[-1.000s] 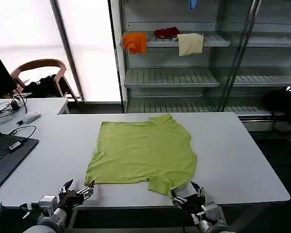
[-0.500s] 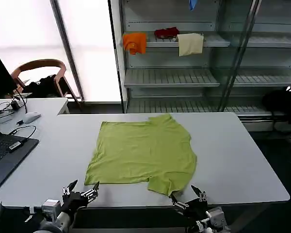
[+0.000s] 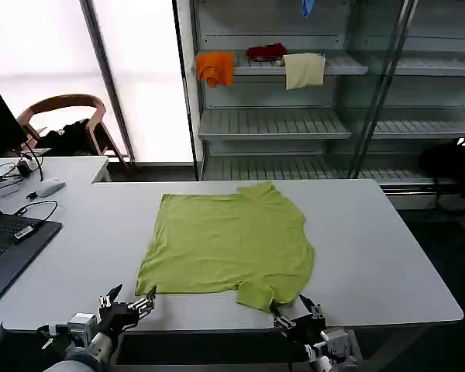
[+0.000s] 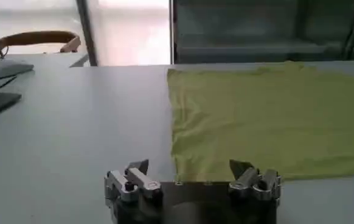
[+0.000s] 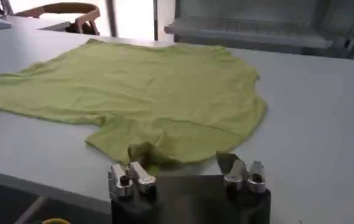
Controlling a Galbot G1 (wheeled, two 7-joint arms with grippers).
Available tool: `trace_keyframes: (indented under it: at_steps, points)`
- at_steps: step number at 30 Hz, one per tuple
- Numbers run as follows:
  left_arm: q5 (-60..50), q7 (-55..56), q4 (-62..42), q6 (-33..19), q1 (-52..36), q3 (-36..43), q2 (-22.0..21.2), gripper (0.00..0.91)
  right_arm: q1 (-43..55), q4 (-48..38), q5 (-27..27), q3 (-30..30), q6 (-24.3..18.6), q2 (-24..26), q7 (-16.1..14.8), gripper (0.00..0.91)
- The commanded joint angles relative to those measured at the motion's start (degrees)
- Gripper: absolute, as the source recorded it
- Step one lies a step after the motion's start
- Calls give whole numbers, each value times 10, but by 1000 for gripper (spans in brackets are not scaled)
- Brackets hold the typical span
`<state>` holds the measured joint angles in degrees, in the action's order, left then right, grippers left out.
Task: Fold and organize the clothes.
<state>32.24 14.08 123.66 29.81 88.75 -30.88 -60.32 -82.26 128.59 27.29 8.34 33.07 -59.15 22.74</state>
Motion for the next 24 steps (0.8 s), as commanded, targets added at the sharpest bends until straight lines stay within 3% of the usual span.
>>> trace_keyframes:
  at_steps: [1, 3, 4, 7, 8, 10, 11, 24]
  points:
    - [-1, -2, -27, -3, -8, 1, 1, 856, 12, -15, -2, -12, 0, -10, 4, 232]
    - [-2, -3, -33, -5, -13, 6, -1, 756, 17, -20, -3, -14, 0, -13, 8, 181]
    - [-3, -3, -34, -5, -14, 7, -2, 595, 18, -21, -2, -14, 0, -14, 9, 151]
    - [-4, -3, -41, -6, -20, 12, -6, 453, 22, -24, -6, -15, 0, -17, 10, 91]
    - [-4, -4, -42, -6, -21, 13, -6, 252, 22, -24, -7, -15, -1, -17, 10, 60]
    - [-4, -5, -44, -7, -20, 14, -6, 10, 22, -25, -8, -14, -1, -16, 8, 30]
    - [-5, -5, -44, -8, -20, 15, -6, 10, 22, -26, -8, -13, -2, -16, 8, 0]
    - [-35, -27, -37, -48, -6, 26, -2, 0, 22, -24, -18, -16, -11, -16, 2, 0]
